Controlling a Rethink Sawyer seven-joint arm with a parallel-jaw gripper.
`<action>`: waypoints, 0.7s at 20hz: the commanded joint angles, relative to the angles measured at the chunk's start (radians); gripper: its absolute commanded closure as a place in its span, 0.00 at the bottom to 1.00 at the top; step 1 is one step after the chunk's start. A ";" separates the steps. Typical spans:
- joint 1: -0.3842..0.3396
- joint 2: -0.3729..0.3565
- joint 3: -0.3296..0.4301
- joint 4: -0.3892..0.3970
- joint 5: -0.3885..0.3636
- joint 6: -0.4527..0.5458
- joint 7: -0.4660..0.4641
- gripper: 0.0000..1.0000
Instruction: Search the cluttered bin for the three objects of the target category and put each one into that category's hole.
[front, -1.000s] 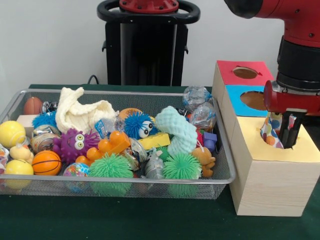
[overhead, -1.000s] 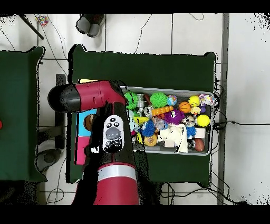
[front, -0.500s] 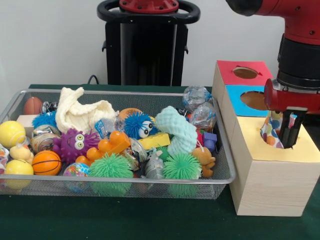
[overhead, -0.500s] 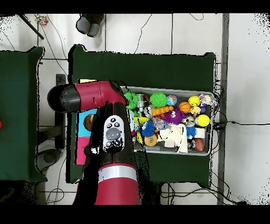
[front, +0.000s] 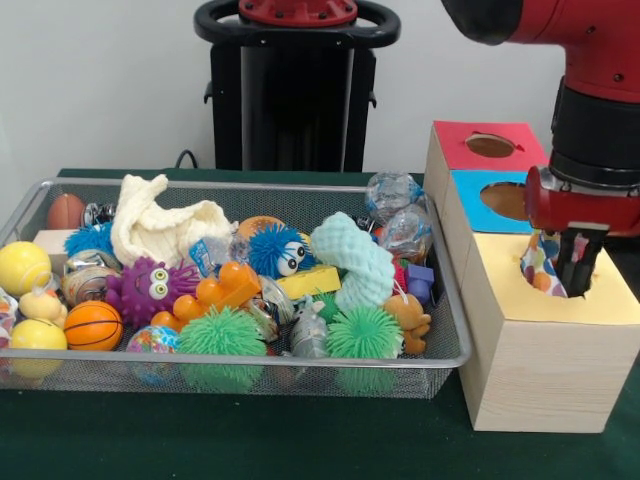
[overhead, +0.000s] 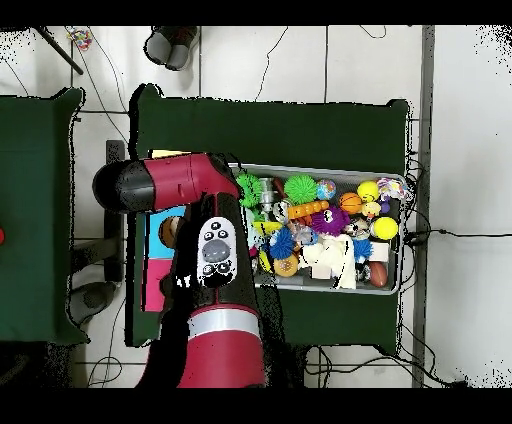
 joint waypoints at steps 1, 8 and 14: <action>-0.041 0.201 0.072 -0.013 -0.101 -0.069 -0.067 1.00; -0.053 0.400 0.072 -0.106 -0.148 -0.224 -0.039 1.00; -0.060 0.402 0.075 -0.091 -0.153 -0.232 -0.033 1.00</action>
